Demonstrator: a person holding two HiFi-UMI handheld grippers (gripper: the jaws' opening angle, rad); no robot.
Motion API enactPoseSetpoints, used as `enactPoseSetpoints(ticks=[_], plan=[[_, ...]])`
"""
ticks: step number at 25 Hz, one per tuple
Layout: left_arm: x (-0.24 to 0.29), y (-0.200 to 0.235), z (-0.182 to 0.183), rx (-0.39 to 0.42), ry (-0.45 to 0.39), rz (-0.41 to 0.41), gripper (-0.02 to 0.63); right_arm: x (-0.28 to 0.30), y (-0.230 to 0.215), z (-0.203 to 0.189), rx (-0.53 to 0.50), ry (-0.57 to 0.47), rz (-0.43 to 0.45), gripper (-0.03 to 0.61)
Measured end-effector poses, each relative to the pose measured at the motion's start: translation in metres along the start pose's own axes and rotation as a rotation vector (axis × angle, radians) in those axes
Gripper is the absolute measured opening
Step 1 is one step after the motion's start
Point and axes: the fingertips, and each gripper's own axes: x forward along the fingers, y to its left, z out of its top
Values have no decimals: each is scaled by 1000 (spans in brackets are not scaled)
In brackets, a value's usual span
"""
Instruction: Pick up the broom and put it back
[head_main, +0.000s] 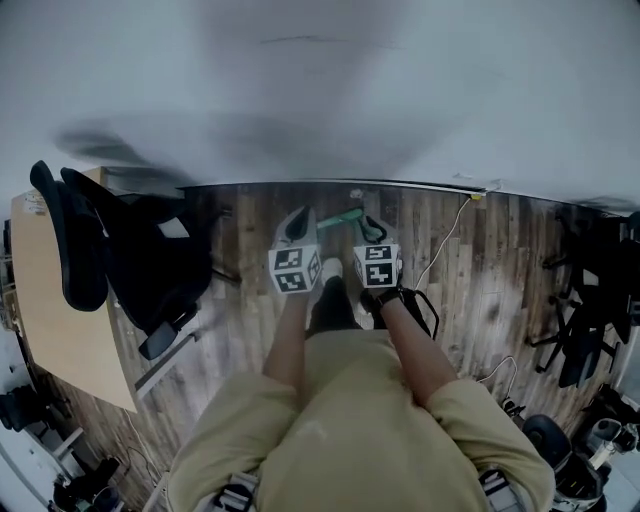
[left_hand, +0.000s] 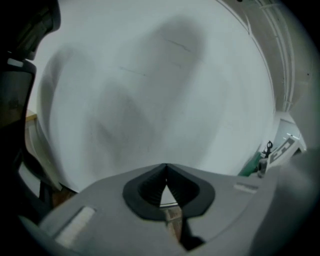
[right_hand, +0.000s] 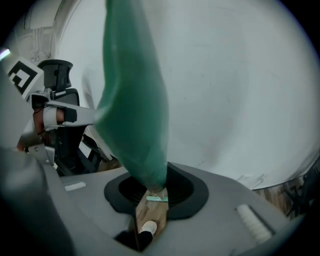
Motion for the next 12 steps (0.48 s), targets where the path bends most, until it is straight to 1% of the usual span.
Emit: enactPoseSetpoints(ticks=[5,9,12], plan=[[19,13,-15,-21,38,28,3,36,-9,21,-2,-28,34,91],[39,13,-40,-24,92,62,3,64,-23,10,17,2,26,91],[60,4,-50,-29,122,71,3,79,-37,5,30,19,21,91]])
